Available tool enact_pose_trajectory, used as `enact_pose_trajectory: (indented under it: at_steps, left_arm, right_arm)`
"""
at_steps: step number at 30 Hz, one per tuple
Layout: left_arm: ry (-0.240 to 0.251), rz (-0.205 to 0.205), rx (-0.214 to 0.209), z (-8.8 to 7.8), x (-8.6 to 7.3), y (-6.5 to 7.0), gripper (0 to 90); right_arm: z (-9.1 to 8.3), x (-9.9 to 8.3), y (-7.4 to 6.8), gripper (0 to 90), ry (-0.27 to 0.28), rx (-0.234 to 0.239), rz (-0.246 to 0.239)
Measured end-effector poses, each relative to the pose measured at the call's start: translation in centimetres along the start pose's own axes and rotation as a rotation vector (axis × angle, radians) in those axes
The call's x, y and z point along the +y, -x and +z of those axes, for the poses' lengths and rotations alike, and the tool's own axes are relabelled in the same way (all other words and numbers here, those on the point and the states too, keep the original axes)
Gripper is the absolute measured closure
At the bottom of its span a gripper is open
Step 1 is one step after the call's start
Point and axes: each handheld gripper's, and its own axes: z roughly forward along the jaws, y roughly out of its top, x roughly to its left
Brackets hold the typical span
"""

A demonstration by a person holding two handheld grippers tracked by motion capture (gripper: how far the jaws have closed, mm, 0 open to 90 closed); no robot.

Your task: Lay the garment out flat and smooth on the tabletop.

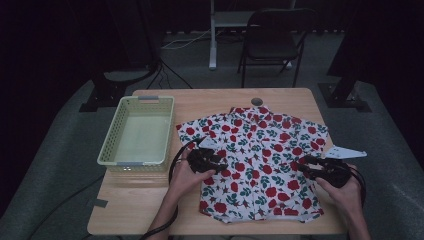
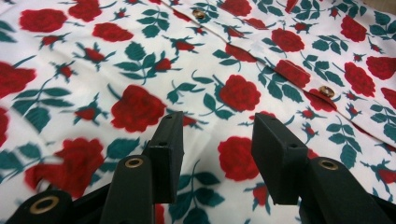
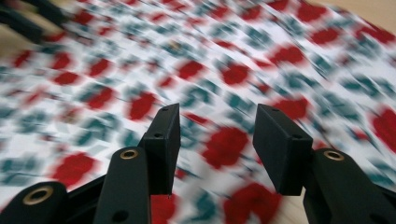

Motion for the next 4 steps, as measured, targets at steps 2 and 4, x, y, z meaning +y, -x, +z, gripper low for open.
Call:
enact_pose_trajectory:
  at_steps: [2,4]
  left_arm:
    - [-0.002,-0.001,0.008,-0.31,-0.3,0.07,54.8]
    - [-0.005,-0.004,0.012,-0.66,-0.63,0.11,54.6]
  right_arm:
    - [0.14,-0.7,0.53,49.8,-0.02,-0.036,0.014]
    - [0.09,-1.22,0.77,49.4,-0.036,-0.061,0.022]
